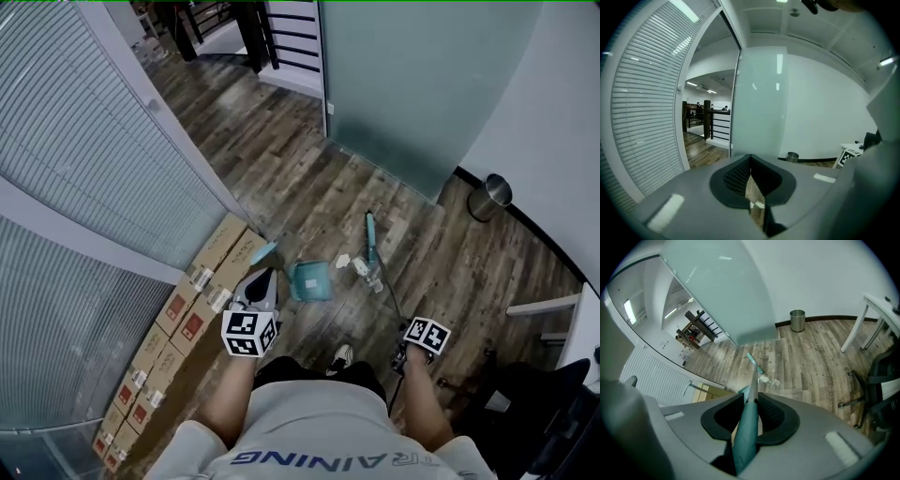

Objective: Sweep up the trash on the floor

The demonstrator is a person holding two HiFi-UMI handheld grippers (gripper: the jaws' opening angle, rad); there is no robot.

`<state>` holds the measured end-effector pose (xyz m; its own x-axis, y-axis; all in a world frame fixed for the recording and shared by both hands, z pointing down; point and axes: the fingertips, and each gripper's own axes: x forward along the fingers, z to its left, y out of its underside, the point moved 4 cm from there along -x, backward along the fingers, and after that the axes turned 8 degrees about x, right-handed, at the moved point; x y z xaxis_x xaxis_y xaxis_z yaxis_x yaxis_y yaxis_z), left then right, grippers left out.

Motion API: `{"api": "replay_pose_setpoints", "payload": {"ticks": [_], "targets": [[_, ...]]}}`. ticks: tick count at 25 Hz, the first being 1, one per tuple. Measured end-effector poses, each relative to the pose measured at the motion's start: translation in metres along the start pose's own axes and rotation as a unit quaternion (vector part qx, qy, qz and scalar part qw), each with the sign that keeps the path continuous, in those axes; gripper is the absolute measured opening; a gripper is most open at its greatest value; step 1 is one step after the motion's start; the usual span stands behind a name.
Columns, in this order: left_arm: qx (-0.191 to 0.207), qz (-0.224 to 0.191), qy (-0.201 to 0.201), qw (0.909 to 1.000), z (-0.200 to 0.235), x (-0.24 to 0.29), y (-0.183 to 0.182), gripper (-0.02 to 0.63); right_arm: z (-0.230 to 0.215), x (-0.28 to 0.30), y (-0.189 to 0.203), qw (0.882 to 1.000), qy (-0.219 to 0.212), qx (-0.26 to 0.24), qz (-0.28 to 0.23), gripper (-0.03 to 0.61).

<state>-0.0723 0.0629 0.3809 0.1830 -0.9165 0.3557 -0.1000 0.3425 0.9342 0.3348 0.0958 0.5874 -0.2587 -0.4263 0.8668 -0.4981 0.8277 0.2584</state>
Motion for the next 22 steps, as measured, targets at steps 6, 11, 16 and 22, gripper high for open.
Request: {"api": "replay_pose_setpoints", "payload": {"ticks": [6,11,16,22], "targets": [[-0.003,0.033,0.007,0.9994,0.016,0.020,0.020,0.003,-0.002,0.021,-0.006,1.000,0.020,0.017,0.012,0.110],[-0.014,0.049,0.035,0.9981,0.056,0.044,0.039,0.003,0.021,0.033,0.009,0.999,0.041,0.034,0.010,0.110],[0.009,0.067,0.094,0.9932,0.102,0.078,0.055,0.003,0.057,0.035,0.026,0.996,0.065,0.067,-0.011,0.110],[0.025,0.089,0.127,0.9877,0.149,0.103,0.076,0.020,0.100,0.050,0.033,0.994,0.068,0.081,-0.024,0.110]]}}
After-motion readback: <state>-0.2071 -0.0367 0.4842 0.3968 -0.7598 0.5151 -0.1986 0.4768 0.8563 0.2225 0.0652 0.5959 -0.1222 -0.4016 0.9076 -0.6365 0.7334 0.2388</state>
